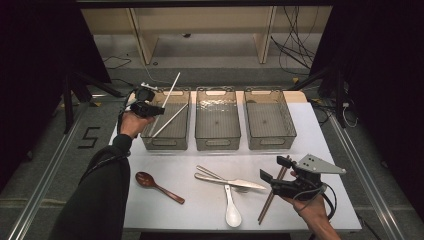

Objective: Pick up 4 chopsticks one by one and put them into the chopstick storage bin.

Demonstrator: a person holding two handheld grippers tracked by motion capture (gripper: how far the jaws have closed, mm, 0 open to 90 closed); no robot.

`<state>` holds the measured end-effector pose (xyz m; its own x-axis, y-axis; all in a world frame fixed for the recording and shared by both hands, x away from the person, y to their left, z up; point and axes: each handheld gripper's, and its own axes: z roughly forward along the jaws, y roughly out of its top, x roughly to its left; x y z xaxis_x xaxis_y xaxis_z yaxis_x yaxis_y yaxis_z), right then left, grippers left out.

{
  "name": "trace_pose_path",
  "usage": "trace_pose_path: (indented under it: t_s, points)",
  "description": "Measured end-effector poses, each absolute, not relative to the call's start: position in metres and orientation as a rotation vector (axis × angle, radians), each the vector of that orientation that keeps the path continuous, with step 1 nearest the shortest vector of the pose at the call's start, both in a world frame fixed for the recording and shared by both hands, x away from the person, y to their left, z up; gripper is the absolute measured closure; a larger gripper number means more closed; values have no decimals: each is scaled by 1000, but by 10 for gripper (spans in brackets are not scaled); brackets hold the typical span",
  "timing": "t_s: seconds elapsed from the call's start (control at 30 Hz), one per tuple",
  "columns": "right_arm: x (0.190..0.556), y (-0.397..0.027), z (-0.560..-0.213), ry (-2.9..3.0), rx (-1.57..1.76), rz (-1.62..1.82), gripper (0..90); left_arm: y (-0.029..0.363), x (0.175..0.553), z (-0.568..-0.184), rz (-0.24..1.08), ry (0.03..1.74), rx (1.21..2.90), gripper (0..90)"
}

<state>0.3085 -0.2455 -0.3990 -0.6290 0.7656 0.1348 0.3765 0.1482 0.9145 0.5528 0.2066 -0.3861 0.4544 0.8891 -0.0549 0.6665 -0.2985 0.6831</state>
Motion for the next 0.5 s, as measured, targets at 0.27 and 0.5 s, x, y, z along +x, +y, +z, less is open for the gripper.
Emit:
trace_pose_path:
  t_s: [0.27,0.5]
  points:
    - [308,-246,-399,2068,1096,1476,241,203,553,-394,438,1302,2082,831]
    - [308,-246,-399,2069,1093,1477,241,202,554,-402,429,1316,2103,828]
